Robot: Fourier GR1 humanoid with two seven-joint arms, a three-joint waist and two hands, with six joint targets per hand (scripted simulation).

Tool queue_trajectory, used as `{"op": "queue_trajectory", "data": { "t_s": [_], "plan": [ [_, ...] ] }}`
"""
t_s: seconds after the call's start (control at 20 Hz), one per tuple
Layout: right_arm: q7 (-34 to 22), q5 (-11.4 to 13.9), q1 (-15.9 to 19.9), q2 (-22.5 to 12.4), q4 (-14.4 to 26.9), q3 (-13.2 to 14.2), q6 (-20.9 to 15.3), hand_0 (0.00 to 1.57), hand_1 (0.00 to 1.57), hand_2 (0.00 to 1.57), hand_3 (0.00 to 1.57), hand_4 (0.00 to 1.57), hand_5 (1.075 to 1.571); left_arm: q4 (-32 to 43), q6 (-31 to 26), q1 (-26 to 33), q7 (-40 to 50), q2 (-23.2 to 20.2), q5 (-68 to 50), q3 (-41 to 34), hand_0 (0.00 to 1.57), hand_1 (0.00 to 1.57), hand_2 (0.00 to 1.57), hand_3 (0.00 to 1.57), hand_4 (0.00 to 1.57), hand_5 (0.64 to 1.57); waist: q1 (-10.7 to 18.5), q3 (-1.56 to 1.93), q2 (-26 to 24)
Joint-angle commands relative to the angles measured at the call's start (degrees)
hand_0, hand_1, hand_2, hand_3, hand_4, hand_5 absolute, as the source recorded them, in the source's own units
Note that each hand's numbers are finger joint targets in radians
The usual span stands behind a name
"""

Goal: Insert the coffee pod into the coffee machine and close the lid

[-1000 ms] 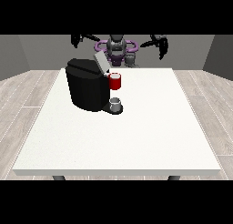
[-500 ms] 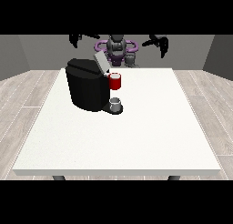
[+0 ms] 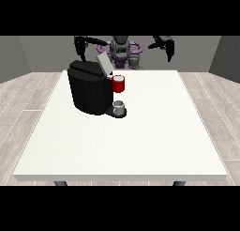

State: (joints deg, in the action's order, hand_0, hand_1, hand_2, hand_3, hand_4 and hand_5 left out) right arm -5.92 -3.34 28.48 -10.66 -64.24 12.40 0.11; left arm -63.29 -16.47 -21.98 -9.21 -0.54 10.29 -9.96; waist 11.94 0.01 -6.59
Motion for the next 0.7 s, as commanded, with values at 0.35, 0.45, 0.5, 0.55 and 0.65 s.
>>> {"op": "queue_trajectory", "data": {
  "t_s": [0.35,0.45,0.5,0.55,0.65],
  "plan": [
    [-0.4,0.9,4.7,2.9,3.7,-4.1,-0.2,0.0,0.0,0.0,0.0,0.0,1.571,-13.6,2.4,6.3,4.9,-0.2,-3.0,2.5,0.0,0.0,0.0,0.0,0.36,1.571,-2.3,0.0,3.8],
    [4.7,0.8,6.4,-0.3,6.1,-2.3,1.9,0.0,0.0,0.0,0.0,0.0,1.571,-15.3,0.5,5.2,4.2,-2.5,-4.5,1.6,0.0,0.0,0.0,0.0,0.37,1.571,-1.6,0.0,7.8],
    [2.4,1.9,7.1,2.8,4.1,-5.0,0.0,0.0,0.0,0.0,0.0,0.0,1.571,-13.3,1.3,6.0,4.3,-3.0,-4.6,0.7,0.0,0.0,0.0,0.0,0.36,1.571,-3.4,-0.01,6.9],
    [0.6,1.9,7.1,1.8,5.4,-4.6,0.4,0.0,0.0,0.0,0.0,0.0,1.571,-17.1,2.8,8.4,5.9,-1.0,-2.9,3.3,0.0,0.0,0.0,0.0,0.38,1.571,-2.1,-0.01,4.9],
    [2.3,1.4,8.3,1.2,5.4,-5.0,2.5,0.0,0.0,0.0,0.0,0.0,1.571,-15.7,3.0,7.9,3.4,-2.2,-3.1,2.5,0.0,0.0,0.0,0.0,0.37,1.571,-3.8,-0.01,7.6]
  ]
}}
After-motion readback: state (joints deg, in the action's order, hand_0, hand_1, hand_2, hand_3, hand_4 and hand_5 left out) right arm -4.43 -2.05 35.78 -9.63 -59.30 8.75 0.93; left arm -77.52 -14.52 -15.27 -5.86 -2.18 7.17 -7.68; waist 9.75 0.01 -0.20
